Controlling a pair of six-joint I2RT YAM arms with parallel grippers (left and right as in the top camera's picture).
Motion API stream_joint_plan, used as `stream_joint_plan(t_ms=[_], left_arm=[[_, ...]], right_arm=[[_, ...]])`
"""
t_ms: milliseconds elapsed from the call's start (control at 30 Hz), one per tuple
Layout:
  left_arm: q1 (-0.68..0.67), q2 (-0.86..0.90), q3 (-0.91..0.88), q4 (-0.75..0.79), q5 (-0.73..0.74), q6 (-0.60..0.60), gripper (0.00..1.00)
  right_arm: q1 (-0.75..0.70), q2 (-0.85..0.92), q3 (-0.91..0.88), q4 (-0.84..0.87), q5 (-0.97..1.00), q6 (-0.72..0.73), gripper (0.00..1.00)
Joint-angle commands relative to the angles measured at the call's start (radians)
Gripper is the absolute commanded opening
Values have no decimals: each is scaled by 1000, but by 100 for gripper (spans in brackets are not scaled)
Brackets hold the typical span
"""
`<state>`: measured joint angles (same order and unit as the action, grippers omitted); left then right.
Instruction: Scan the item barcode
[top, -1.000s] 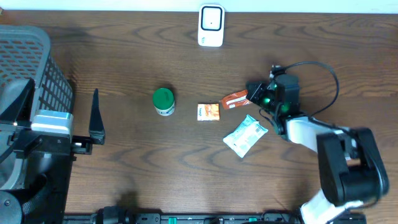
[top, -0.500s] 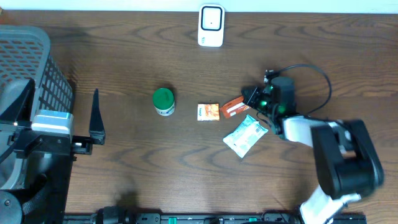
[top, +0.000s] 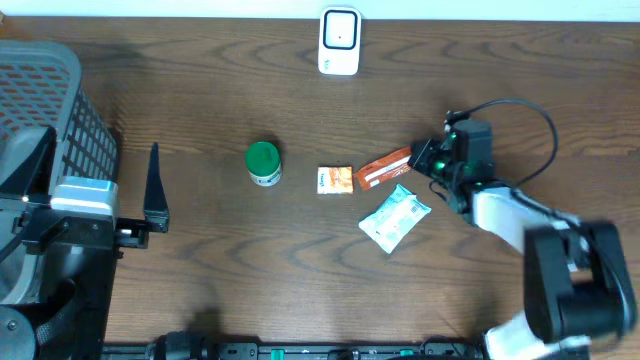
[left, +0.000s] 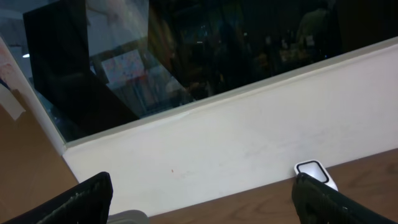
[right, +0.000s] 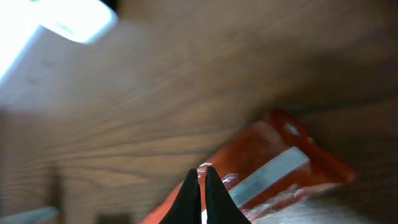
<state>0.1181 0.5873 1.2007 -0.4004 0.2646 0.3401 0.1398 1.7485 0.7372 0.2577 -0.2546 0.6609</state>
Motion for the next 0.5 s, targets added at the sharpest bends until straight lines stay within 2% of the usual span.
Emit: stream_joint_plan(t_ms=[0, 100, 200, 467], left_arm=[[7, -3, -6, 3, 16, -5, 92], [7, -3, -6, 3, 16, -5, 93], [7, -3, -6, 2, 16, -5, 93], [7, -3, -6, 2, 16, -5, 92]], right_arm=[[5, 121, -10, 42, 18, -28, 1], [5, 183, -10, 53, 9, -18, 1], [2, 162, -10, 55, -59, -4, 1], [4, -159, -10, 27, -149, -15, 1]])
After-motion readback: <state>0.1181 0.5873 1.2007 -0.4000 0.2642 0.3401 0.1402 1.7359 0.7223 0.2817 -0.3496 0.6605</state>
